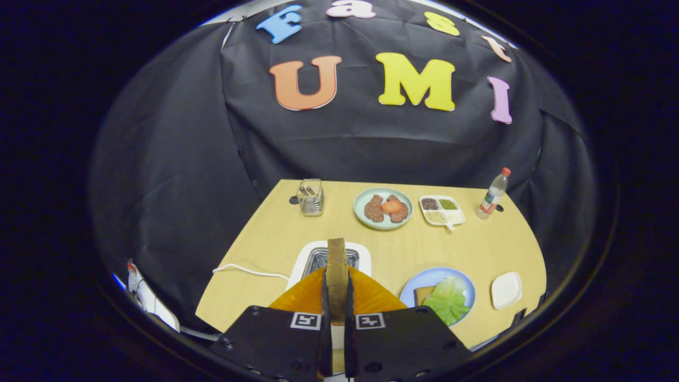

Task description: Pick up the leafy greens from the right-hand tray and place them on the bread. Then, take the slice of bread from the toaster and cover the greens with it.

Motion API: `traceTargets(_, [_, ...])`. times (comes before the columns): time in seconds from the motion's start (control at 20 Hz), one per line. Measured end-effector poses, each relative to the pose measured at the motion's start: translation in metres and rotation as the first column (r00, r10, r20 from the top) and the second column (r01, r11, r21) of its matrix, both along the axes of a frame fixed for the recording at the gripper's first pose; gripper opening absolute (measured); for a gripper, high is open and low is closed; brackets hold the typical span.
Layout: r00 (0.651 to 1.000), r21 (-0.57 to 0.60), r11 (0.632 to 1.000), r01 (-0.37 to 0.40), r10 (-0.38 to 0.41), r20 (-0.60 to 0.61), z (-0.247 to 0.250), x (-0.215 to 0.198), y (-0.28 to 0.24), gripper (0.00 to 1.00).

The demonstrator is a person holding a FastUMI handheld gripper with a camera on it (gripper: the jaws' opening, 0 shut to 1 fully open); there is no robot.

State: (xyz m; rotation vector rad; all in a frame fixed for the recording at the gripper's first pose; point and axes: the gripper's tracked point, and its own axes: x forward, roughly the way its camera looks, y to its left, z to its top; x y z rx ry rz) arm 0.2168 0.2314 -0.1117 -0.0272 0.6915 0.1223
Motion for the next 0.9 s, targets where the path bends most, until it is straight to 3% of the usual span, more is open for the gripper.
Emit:
traceTargets(0.25, [0.994, 0.0, 1.0, -0.031, 0.031, 0.105, 0.059, -0.029, -0.007, 0.09])
traceTargets(0.5, [0.98, 0.003, 1.0, -0.011, 0.01, 0.198, 0.098, -0.052, -0.032, 0.09])
traceTargets(0.9, [0.975, -0.021, 0.999, 0.042, -0.036, 0.22, 0.071, -0.048, -0.084, 0.09])
